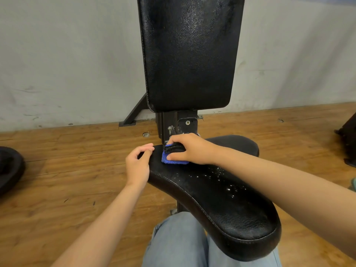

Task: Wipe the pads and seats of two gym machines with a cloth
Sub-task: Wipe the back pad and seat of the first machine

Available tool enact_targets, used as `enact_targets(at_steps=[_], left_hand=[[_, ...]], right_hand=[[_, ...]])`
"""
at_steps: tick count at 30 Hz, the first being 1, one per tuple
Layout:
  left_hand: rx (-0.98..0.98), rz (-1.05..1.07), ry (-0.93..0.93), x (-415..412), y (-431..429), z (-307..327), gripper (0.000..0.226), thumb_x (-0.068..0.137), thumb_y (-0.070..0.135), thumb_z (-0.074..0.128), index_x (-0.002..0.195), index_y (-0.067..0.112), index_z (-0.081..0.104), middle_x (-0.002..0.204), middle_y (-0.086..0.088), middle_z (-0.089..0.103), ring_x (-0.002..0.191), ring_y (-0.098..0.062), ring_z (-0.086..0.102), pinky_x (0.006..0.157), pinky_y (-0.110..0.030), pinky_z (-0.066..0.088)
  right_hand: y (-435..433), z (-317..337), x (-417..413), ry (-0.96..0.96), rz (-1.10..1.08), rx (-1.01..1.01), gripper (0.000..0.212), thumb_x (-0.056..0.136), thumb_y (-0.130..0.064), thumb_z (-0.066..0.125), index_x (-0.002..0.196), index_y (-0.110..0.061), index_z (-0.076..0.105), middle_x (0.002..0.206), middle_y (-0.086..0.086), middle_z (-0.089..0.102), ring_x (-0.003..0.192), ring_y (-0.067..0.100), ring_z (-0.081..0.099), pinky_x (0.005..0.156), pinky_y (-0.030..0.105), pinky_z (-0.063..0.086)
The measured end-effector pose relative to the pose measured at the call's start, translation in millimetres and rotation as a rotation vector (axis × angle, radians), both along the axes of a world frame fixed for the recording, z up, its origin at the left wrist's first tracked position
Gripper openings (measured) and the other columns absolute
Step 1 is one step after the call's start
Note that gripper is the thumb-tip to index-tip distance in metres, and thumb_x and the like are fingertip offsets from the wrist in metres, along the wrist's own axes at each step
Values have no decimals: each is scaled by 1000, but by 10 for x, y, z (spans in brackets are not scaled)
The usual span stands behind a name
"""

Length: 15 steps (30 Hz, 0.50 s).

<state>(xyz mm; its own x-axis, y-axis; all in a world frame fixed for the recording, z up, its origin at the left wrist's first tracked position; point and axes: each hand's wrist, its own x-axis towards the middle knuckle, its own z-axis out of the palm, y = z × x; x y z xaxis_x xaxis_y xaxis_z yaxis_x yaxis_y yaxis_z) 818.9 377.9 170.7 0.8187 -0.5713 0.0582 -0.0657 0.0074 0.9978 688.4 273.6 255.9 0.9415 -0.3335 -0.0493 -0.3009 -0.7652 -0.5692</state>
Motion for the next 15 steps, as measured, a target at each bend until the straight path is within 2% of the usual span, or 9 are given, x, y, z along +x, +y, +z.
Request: enact_targets(at_steps=[4,6,9,11,13,15], left_hand=[[-20,-56,-17,-25,51,31,15,92,10,57,89,17,70,105,15,65,112,-12,58,102,-37,45],[-19,-84,-102,-42,109,-1,11,90,12,62,93,18,71,111,12,65,115,-9,55,105,-38,42],[17,-87,-302,-129,218,-86,16,90,12,62,102,21,69,121,11,62,130,-6,42,112,-32,29],[-3,-80,-397,-205,274,-101,20,92,12,59,104,25,67,123,12,62,133,-2,37,115,-29,21],[-13,-78,-468,-247,289,-116,21,95,14,56,106,28,65,121,13,62,132,-2,38,119,-33,15],[-8,-71,-493,-257,287,-142,19,96,20,52,108,28,64,119,15,61,128,-1,42,119,-42,20]], right_hand=[[160,27,-171,-38,88,38,22,88,-28,66,108,-20,62,104,-6,64,92,4,60,80,16,49],[202,59,-279,-42,124,49,23,87,-28,68,109,-20,63,105,-6,65,94,3,60,83,17,48],[208,98,-366,-10,143,66,23,87,-28,68,108,-22,63,103,-8,64,93,1,59,83,17,48],[171,107,-323,-3,117,59,24,86,-29,68,108,-20,64,102,-7,64,91,3,60,80,17,49],[127,106,-232,6,76,12,25,87,-30,67,109,-20,63,102,-7,63,90,3,59,77,16,48],[105,100,-160,13,41,-25,26,87,-30,67,111,-20,62,102,-8,61,89,2,57,76,14,46]])
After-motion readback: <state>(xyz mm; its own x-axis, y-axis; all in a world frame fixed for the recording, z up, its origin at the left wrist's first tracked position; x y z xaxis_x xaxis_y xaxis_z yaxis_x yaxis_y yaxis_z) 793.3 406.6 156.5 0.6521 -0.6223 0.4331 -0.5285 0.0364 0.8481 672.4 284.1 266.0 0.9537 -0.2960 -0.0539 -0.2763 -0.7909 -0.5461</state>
